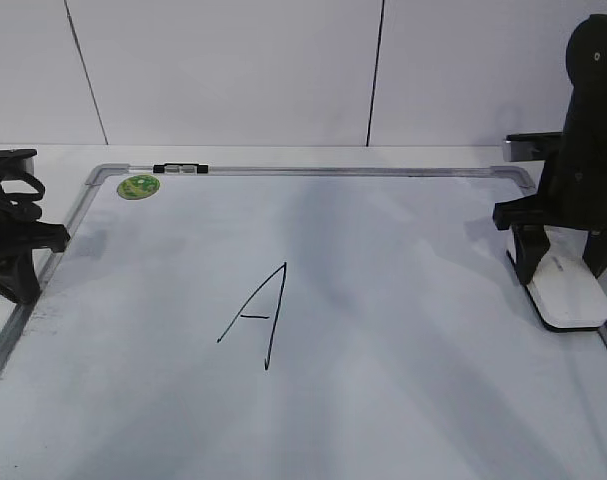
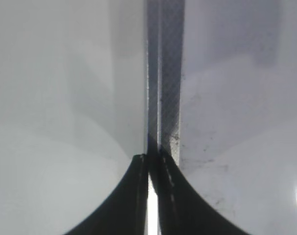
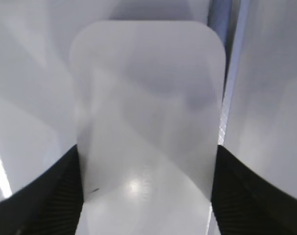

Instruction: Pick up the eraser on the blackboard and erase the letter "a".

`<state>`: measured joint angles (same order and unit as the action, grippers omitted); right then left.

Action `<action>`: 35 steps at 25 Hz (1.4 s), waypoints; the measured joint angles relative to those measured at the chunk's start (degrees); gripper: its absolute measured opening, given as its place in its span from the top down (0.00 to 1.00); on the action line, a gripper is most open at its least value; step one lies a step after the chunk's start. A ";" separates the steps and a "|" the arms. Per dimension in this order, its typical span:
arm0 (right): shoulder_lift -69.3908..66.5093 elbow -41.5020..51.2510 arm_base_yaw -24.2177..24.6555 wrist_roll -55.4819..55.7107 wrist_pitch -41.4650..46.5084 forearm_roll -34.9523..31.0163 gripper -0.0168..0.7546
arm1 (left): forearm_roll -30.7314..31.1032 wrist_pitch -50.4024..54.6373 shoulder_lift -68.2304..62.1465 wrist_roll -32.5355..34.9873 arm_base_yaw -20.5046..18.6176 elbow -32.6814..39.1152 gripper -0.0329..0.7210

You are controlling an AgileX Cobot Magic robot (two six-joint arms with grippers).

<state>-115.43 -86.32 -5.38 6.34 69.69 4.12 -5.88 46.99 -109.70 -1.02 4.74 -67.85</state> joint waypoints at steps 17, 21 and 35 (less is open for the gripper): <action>-0.06 0.00 0.00 0.00 -1.35 0.57 0.25 | 0.00 0.00 0.00 0.00 0.00 0.00 0.94; -0.19 0.00 0.00 0.22 -2.83 0.57 0.25 | 0.00 0.00 0.00 0.00 0.00 0.00 0.94; -0.26 0.00 0.08 0.68 -4.20 0.12 0.25 | 0.00 0.00 0.00 0.00 0.00 0.00 0.94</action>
<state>-115.69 -86.32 -5.30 7.02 65.49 4.24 -5.88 46.99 -109.70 -1.02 4.74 -67.85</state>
